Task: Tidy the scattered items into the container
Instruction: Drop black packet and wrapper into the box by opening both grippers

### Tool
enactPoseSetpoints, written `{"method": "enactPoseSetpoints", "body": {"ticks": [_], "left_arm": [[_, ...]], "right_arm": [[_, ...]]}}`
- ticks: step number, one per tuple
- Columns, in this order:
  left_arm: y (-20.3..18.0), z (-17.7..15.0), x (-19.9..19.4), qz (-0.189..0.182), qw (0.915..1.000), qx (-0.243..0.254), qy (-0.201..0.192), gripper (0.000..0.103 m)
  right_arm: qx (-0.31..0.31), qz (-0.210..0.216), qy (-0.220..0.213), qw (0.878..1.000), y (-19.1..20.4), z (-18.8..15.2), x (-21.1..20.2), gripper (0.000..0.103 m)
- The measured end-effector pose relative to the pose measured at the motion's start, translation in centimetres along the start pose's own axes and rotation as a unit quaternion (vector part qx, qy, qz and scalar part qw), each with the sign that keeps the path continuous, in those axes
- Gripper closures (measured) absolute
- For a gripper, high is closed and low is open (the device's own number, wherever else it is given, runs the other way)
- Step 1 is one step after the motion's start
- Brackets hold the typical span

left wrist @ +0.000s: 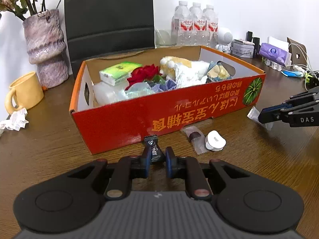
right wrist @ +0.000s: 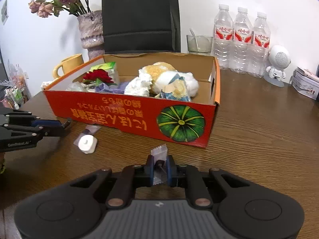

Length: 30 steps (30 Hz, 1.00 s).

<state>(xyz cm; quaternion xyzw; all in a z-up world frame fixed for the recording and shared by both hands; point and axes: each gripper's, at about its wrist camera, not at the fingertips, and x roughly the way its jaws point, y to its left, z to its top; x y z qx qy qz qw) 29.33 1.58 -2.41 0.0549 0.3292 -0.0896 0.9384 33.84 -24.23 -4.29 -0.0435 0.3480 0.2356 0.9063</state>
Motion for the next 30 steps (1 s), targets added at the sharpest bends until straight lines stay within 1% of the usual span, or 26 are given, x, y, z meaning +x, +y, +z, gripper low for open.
{"method": "enactPoseSetpoints", "body": {"ticks": [5,10,13,15,17,19,20,21,24,27,30], "left_arm": [[-0.6,0.5,-1.8,-0.002,0.9996,0.009,-0.027,0.087],[-1.4,1.8,-4.9,-0.014,0.9972,0.010,-0.073,0.087],[-1.6,3.9,-6.7,-0.019,0.9934,0.007,-0.113,0.087],[-1.7,5.5,-7.1,-0.018,0.9909,0.001,-0.133,0.087],[-1.6,7.2,-6.6,-0.019,0.9886,-0.015,-0.148,0.087],[-1.4,8.5,-5.5,-0.004,0.9863,-0.041,-0.160,0.087],[-1.3,9.1,-4.5,0.008,0.9854,-0.056,-0.161,0.087],[-1.2,9.6,-3.4,0.018,0.9859,-0.066,-0.153,0.087],[-0.5,10.4,0.0,0.031,0.9883,-0.090,-0.119,0.087],[0.3,10.1,2.7,0.047,0.9910,-0.093,-0.084,0.087],[1.0,9.5,3.8,0.051,0.9913,-0.100,-0.069,0.087]], "right_arm": [[-0.001,0.009,-0.018,1.000,0.7,0.3,-1.3,0.093],[0.002,0.022,-0.053,0.998,1.6,1.4,-3.5,0.093],[-0.004,0.027,-0.086,0.996,2.2,3.2,-5.1,0.093],[-0.004,0.023,-0.102,0.994,2.4,5.0,-5.6,0.093],[0.002,0.018,-0.111,0.994,2.5,6.8,-5.1,0.093],[0.014,0.005,-0.118,0.993,2.7,8.3,-3.8,0.093],[0.021,0.002,-0.118,0.993,2.7,9.0,-3.0,0.093],[0.030,0.002,-0.115,0.993,2.8,9.6,-2.0,0.093],[0.045,-0.006,-0.088,0.995,2.9,10.8,1.9,0.093],[0.043,-0.017,-0.057,0.997,2.8,10.8,4.7,0.093],[0.042,-0.025,-0.039,0.998,2.5,10.3,6.0,0.093]]}}
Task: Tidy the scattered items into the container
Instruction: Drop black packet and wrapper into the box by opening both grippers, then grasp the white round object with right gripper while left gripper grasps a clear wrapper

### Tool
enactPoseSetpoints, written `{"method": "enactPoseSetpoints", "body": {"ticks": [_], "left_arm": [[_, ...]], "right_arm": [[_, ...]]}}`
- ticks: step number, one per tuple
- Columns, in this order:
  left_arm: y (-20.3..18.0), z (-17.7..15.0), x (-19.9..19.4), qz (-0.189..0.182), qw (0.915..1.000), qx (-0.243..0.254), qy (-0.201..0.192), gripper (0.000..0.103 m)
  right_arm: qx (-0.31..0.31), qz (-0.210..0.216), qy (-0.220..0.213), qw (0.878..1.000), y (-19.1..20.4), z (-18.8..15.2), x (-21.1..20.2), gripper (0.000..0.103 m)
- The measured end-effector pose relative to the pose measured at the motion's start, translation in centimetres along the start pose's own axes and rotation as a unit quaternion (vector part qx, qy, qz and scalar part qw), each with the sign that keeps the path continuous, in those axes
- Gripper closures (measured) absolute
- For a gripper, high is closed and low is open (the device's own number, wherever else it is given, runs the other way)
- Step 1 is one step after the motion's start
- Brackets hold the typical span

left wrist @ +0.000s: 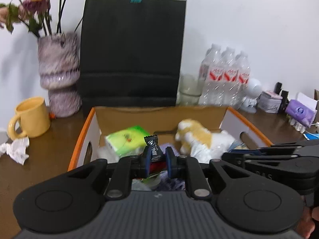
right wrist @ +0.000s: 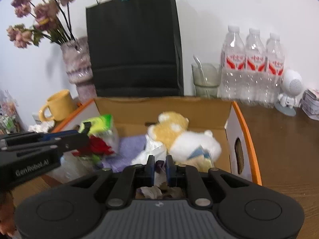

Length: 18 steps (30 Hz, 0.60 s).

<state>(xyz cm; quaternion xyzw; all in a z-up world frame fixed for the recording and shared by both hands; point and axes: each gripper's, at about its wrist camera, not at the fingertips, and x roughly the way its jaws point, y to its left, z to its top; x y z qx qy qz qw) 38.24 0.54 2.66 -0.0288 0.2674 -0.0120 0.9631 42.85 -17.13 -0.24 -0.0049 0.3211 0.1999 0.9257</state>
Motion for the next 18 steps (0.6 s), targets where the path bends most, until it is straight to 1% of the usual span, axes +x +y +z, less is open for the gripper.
{"method": "enactPoseSetpoints", "body": {"ticks": [2,3,4,5,6,7,8,9,10,11,13,16,18], "left_arm": [[0.2,-0.2,-0.1,0.001,1.0000,0.000,-0.002,0.086],[0.2,-0.3,-0.4,0.000,1.0000,0.001,-0.004,0.085],[0.2,-0.2,-0.5,0.002,1.0000,0.000,-0.006,0.082],[0.2,-0.1,-0.7,0.005,0.9999,-0.001,-0.009,0.067],[0.2,-0.1,-1.0,0.009,0.9999,-0.004,-0.012,0.034],[0.2,0.0,-1.3,0.014,0.9997,-0.006,-0.017,0.023],[0.4,0.1,-1.9,0.020,0.9994,-0.009,-0.028,0.012],[0.6,0.2,-2.6,0.023,0.9989,-0.011,-0.039,0.003],[0.9,0.3,-3.3,0.021,0.9986,-0.012,-0.047,0.000],[1.2,0.3,-4.0,0.019,0.9983,-0.016,-0.052,0.000],[1.9,0.1,-5.2,0.018,0.9982,-0.021,-0.053,0.000],[2.9,-1.2,-6.6,0.019,0.9985,-0.012,-0.049,0.000],[3.5,-2.7,-7.4,0.028,0.9986,0.002,-0.044,0.000]], "right_arm": [[0.003,0.003,0.002,1.000,-0.2,-0.1,0.0,0.092],[0.004,0.005,0.000,1.000,-0.2,-0.1,-0.1,0.090],[0.004,0.004,-0.003,1.000,-0.3,-0.2,-0.3,0.089],[0.005,0.002,-0.006,1.000,-0.3,-0.1,-0.5,0.076],[0.009,0.001,-0.008,1.000,-0.4,0.0,-0.8,0.044],[0.012,0.000,-0.013,1.000,-0.5,0.0,-1.3,0.031],[0.014,-0.005,-0.021,1.000,-0.5,0.1,-1.8,0.022],[0.013,-0.010,-0.028,0.999,-0.6,0.1,-2.4,0.020],[0.012,-0.008,-0.034,0.999,-0.7,0.1,-3.1,0.019],[0.016,-0.001,-0.040,0.999,-0.8,0.1,-3.8,0.015],[0.015,0.009,-0.050,0.999,-0.7,-0.2,-5.4,0.014],[-0.024,0.014,-0.066,0.997,0.7,-1.5,-7.8,0.014],[-0.050,0.023,-0.065,0.996,1.7,-2.9,-8.9,0.015]]}}
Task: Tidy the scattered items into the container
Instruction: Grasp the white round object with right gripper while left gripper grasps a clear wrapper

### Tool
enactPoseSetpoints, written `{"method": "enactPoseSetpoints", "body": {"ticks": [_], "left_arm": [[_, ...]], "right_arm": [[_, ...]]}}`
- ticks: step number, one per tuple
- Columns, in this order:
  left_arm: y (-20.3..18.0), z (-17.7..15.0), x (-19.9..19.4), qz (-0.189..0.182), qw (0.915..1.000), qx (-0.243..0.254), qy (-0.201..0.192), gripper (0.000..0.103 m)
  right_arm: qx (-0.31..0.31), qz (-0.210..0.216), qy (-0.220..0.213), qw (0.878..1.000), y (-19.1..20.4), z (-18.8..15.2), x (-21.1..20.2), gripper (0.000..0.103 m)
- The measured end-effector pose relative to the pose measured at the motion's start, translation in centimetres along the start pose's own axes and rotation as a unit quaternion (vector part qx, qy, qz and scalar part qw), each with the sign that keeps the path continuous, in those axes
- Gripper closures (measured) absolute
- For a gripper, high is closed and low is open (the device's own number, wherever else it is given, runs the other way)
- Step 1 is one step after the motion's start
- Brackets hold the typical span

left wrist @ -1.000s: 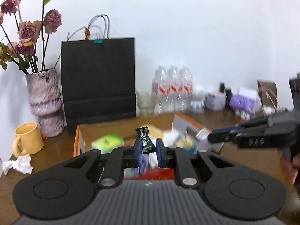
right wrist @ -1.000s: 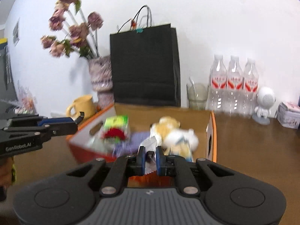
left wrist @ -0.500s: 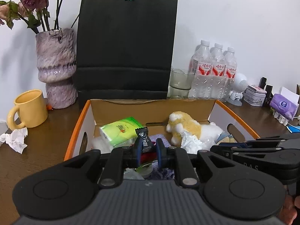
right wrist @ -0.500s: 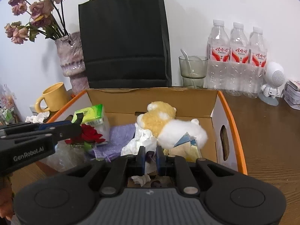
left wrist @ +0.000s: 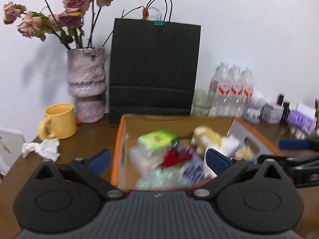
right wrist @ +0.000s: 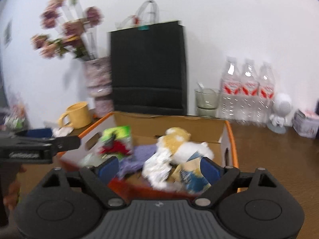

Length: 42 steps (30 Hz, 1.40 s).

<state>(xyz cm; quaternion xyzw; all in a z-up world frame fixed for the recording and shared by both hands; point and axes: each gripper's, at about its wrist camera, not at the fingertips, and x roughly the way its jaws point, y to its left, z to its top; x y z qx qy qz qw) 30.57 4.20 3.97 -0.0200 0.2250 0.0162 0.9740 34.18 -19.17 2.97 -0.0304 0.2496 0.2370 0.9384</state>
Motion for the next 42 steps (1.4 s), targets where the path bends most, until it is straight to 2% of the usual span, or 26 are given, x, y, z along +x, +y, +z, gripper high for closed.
{"method": "enactPoseSetpoints", "body": {"ticks": [5,7,8,10,13,19,27,29,32,33,35,42], "left_arm": [[1.7,-3.6,-1.1,0.011,0.9992,0.005,0.038,0.000],[2.3,-4.6,-1.0,0.013,0.9984,-0.005,0.054,0.000],[2.5,-4.9,-0.9,0.010,0.9979,-0.008,0.063,0.000],[2.7,-5.2,-0.7,0.008,0.9974,-0.013,0.070,0.000],[2.8,-5.4,-0.8,0.004,0.9974,-0.015,0.070,0.000],[1.2,-5.8,-0.3,-0.007,0.9970,-0.006,0.077,0.003],[-5.2,-6.5,2.5,-0.032,0.9934,0.008,0.110,0.022],[-6.6,-6.5,3.3,-0.024,0.9933,0.013,0.112,0.032],[-8.0,-6.7,4.7,0.001,0.9923,0.014,0.123,0.055],[-8.2,-6.8,4.9,0.008,0.9923,0.018,0.122,0.057],[-8.4,-6.8,4.8,0.010,0.9926,0.022,0.119,0.081],[-8.1,-7.3,3.7,0.000,0.9932,0.029,0.113,0.083]], "right_arm": [[-0.037,0.022,0.052,0.998,3.1,-3.7,1.0,0.026],[-0.041,0.028,0.077,0.996,4.1,-4.8,2.5,0.036],[-0.044,0.032,0.085,0.995,4.6,-5.2,3.2,0.044],[-0.050,0.027,0.098,0.994,5.4,-5.7,4.5,0.050],[-0.052,0.019,0.108,0.993,5.7,-6.2,5.1,0.078],[-0.007,0.013,0.099,0.995,3.3,-6.4,3.7,0.079],[0.023,-0.025,0.098,0.995,-0.8,-6.9,2.8,0.079],[0.027,-0.029,0.098,0.994,-1.6,-7.0,2.7,0.079],[0.032,-0.028,0.101,0.994,-2.4,-7.2,2.5,0.079],[0.033,-0.027,0.102,0.994,-2.6,-7.2,2.5,0.079],[0.032,-0.025,0.103,0.994,-2.7,-7.2,2.4,0.079],[0.019,-0.019,0.101,0.995,-2.0,-7.3,2.1,0.079]]}}
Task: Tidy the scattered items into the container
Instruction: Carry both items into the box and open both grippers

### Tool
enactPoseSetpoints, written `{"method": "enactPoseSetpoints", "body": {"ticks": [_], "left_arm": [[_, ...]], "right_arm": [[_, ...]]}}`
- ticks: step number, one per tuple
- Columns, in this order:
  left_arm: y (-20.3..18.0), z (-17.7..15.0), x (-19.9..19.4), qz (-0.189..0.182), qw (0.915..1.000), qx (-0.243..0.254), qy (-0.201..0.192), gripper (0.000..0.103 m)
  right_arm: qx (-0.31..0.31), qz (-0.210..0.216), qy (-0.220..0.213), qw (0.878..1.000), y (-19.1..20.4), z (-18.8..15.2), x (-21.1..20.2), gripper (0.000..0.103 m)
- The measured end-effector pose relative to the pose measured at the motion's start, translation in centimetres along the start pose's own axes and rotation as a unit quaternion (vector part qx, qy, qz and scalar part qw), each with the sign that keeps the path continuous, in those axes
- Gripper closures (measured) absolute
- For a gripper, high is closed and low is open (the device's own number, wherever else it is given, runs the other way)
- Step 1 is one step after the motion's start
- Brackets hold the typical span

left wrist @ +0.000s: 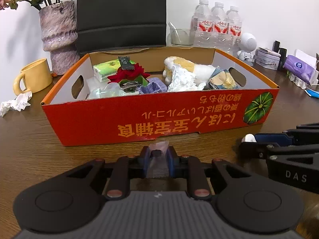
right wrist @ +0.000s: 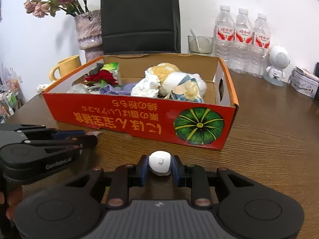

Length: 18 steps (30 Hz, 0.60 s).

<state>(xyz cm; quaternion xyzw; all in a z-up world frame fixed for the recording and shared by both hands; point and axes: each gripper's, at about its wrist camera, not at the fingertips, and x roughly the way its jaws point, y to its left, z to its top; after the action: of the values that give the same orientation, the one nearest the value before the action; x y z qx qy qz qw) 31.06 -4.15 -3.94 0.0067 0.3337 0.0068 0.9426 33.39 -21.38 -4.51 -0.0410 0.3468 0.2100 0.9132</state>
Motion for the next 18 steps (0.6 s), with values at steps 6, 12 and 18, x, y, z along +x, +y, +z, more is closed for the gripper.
{"method": "enactPoseSetpoints", "body": {"ticks": [6,12,18], "left_arm": [[0.4,-0.6,-1.3,-0.010,0.9999,0.005,-0.012,0.083],[1.9,-0.5,-6.1,-0.051,0.9972,0.006,-0.055,0.083],[3.3,4.5,-9.6,-0.064,0.9871,-0.001,-0.147,0.083]], "right_arm": [[0.000,0.002,-0.002,1.000,0.1,0.0,-0.2,0.079],[0.003,0.048,-0.029,0.998,0.2,1.0,-3.1,0.079],[-0.019,0.041,-0.090,0.995,0.3,6.0,-5.6,0.079]]}}
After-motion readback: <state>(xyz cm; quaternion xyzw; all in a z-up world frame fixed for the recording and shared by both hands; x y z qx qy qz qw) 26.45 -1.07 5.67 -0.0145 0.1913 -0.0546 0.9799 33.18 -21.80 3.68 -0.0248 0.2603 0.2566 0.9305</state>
